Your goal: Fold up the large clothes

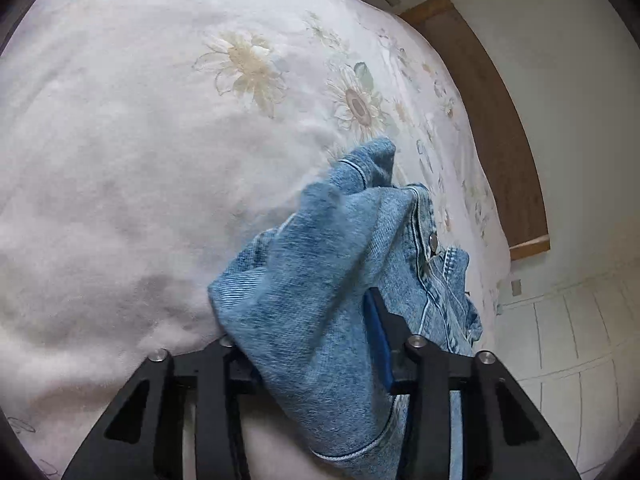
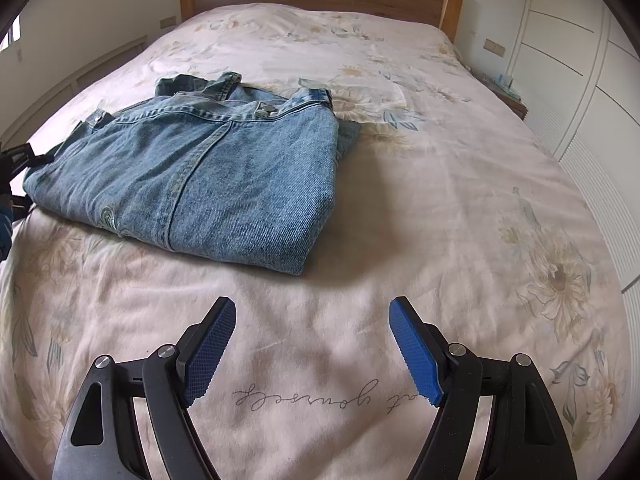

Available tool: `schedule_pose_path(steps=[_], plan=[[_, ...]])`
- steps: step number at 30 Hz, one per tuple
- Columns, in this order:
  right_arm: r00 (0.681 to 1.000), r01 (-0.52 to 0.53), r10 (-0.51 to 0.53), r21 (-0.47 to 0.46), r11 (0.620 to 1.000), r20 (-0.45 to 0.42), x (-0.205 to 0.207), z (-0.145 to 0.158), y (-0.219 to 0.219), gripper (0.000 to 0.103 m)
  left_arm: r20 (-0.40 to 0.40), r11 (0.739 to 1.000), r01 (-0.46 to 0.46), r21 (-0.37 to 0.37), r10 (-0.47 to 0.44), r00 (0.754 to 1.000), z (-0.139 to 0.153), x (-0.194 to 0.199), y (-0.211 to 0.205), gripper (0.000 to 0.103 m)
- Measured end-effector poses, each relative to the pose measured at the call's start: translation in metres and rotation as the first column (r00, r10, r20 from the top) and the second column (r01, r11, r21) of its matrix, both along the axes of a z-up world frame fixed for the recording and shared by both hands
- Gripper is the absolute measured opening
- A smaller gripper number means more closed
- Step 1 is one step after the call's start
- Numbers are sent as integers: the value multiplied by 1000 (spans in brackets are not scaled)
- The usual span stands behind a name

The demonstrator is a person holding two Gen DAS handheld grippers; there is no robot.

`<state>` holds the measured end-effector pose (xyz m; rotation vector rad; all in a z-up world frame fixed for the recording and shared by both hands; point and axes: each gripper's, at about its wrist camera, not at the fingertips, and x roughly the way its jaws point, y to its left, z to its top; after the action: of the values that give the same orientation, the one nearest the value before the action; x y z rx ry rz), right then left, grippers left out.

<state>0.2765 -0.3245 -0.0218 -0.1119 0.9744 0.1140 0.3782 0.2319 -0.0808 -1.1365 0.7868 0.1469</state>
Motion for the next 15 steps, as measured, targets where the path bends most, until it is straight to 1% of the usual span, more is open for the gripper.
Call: schedule_pose_path(steps=[1,2,4,8,15], plan=[[1000,1,-1,0,1000,1,-1,1,0,80,4,1000,-10,-21,10,1000,0,-1,1,28],[1000,1,-1,-1,1000,3,-2,2,0,80,6,1000,-13,-26,13,1000,0,-1,2,27],[1000,1,-1,-1,1000,7,-4,3,0,79,6,1000,-5,-2,5,1000,4,0,0,23],[1000,6,-6,0,1000,13,-6,6,-3,80,29,1000,5,7,-5,1000,13,2,-1,19],[999,27,-28,10,1000,22,-12,9,-12,80,55,1000,5,15,-6,998,24,6,-6,16]])
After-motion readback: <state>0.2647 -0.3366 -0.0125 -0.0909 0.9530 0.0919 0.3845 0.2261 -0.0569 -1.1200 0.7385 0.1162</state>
